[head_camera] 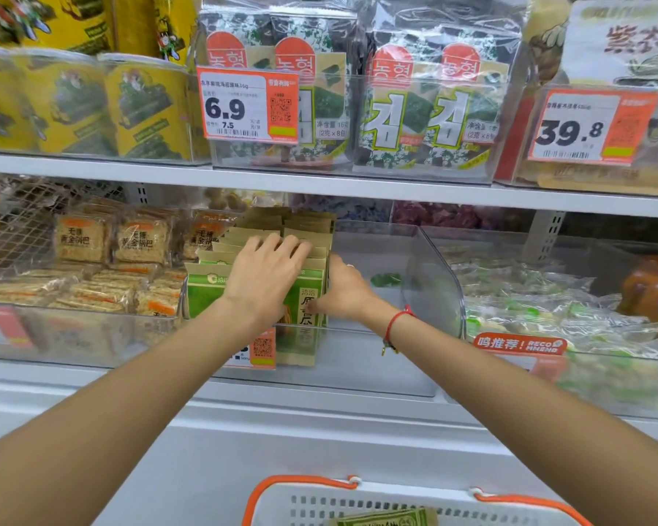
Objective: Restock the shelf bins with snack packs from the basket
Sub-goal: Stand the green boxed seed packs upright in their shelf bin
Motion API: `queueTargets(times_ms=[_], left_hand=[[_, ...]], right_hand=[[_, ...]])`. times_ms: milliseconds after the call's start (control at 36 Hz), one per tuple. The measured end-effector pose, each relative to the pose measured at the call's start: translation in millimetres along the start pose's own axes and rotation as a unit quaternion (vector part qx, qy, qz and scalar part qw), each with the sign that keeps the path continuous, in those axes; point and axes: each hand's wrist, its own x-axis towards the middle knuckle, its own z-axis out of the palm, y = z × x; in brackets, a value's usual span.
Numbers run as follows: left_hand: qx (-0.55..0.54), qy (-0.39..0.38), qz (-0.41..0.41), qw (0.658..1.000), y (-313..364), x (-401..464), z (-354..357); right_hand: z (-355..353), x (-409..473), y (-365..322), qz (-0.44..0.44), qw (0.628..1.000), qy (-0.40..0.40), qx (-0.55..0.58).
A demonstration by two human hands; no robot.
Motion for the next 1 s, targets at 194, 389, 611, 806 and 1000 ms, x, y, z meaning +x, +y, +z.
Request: queueTargets(times_ms=[194,389,611,806,1000], left_hand=[[-0.041,0.021,-0.001,0.999,-2,-11,-2],[-0.081,0.069,-0.029,0.994,-1,-29,-10],[-0.203,0.170,-0.062,0.962,16,-70,-31],[-0.250,0.007,-0.038,0.967,61,-119,-28],[-0.268,-0.149,0.009,0.952,126,-175,13]], right_hand=[[-10,-20,6,-0.032,0.999,0.002,-0.021],[-26,-43,4,-0.054,0.998,0.009,-0.029],[-38,-97,15,-0.159,0.983,0.070,-0.060],[-27,-171,58,-0.211,0.928,-0.065,-0.299],[19,-228,125,-0.083,0.887,-0.240,-0.386]])
